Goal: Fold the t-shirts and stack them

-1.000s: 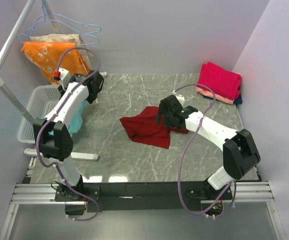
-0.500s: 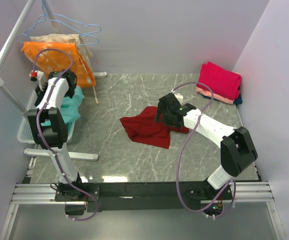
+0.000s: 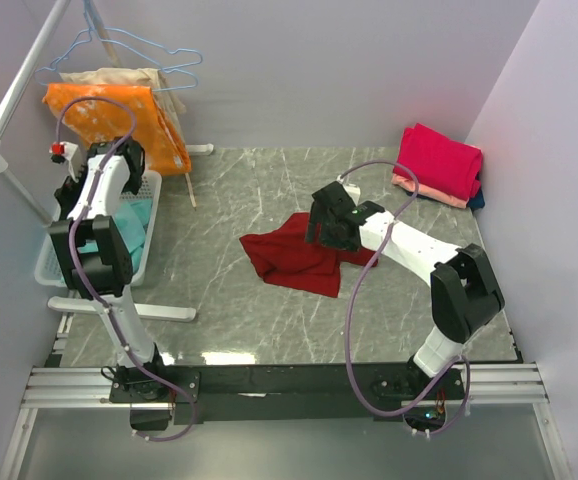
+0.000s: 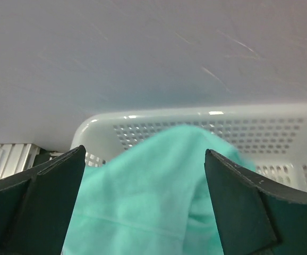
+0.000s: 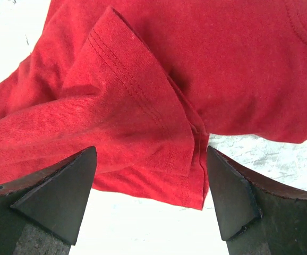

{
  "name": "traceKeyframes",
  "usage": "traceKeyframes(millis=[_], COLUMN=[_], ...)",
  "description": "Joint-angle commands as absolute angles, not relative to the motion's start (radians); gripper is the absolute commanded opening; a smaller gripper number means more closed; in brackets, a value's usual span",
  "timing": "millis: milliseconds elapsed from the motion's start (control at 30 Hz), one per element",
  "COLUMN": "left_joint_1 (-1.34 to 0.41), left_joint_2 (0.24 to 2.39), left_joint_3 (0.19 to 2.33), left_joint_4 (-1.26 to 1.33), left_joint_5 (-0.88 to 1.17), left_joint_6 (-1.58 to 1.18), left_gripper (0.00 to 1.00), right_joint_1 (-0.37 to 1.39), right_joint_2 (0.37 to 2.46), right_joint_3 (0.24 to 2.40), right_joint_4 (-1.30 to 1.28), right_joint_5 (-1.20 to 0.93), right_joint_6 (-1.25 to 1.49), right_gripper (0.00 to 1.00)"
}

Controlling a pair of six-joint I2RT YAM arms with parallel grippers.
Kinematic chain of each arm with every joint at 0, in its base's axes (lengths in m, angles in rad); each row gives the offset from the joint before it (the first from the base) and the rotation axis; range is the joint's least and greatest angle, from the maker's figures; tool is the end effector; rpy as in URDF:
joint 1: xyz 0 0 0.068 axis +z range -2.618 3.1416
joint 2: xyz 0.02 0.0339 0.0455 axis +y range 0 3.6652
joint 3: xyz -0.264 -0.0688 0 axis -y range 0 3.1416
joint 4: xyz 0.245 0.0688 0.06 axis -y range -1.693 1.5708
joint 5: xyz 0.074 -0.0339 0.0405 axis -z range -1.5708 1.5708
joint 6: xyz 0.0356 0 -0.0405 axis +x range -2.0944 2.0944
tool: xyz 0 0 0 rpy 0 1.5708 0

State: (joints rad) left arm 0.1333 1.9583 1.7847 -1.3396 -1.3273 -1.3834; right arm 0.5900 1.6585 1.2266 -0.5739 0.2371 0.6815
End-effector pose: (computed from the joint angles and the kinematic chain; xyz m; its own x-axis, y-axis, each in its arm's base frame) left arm 0.3683 0.0842 0.2923 -0.0985 -0.2522 -0.9627 -0.9884 -0.0872 0.1239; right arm 0.2946 0.1872 0.2367 -0.8199 0.1880 -0.5408 0.1033 0.9776 0.1832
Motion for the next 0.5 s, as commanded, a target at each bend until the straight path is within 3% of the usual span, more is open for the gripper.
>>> traceKeyframes(millis=[0,233,467], left_joint_1=[0.052,-0.170,-0.281], left_joint_2=[1.847,1.744,1.675], left_joint_3=[1.772,1.675,1.528], left_joint_4=[-1.254,-1.010,-0.824], left_joint_5=[-1.315,-1.211,-0.787], left_joint_6=[-1.275,-0.984,-0.776], left_gripper=[0.99,0.99,0.90], right_joint_1=[0.583,0.581,0.545], right_joint_2=[1.666,1.617,1.583], right_joint_3=[1.262,1.230,1.207], right_joint_4=[-0.583,-0.555,-0.540], right_joint_5=[0.232,0.255,0.241], right_joint_6=[0.672,0.676,0.680], right_gripper=[0.89,0.90,0.90])
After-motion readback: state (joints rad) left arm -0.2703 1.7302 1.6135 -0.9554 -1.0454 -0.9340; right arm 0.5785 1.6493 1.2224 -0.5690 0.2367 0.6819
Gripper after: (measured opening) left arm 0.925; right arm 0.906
